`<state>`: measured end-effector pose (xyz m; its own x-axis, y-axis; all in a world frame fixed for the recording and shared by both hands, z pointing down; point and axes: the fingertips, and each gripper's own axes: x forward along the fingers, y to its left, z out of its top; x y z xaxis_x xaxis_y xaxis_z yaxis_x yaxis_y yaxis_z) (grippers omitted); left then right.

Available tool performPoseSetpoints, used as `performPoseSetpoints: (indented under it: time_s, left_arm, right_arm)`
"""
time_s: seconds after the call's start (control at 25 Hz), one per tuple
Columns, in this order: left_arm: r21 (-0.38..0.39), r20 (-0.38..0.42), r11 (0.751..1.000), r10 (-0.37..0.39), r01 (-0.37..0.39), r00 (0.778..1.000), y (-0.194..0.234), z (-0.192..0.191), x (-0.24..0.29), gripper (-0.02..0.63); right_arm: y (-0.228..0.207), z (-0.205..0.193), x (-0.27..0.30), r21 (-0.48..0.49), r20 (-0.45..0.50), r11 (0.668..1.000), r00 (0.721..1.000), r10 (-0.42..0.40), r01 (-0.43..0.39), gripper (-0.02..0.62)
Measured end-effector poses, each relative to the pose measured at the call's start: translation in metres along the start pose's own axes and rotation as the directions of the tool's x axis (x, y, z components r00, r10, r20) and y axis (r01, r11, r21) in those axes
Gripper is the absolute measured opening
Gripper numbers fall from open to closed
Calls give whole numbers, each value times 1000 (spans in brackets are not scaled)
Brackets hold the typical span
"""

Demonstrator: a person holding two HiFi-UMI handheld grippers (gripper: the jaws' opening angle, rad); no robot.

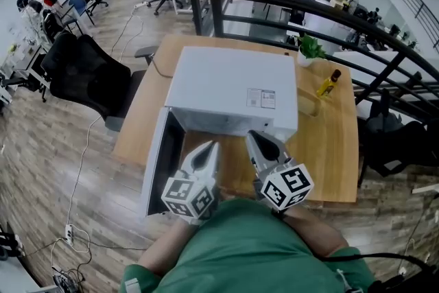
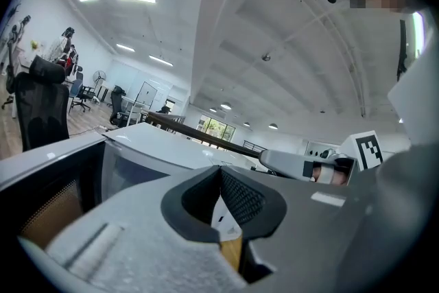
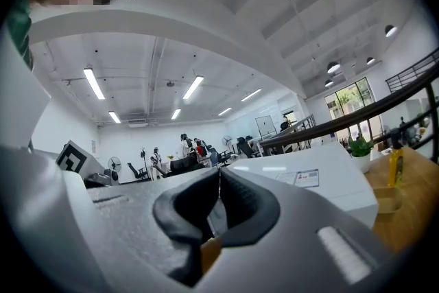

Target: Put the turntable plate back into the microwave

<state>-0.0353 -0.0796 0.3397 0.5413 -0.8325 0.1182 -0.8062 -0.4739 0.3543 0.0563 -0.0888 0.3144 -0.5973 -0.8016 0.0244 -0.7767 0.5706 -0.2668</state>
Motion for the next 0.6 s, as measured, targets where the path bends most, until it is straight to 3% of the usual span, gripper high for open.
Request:
performPoseSetpoints:
  time_s: [0.6]
  left_arm:
    - [-6, -4, 1000, 12, -12, 1000, 1, -5, -2, 11]
  right_arm:
    - [3, -4, -2, -19, -10, 1000, 1000, 3, -3, 5]
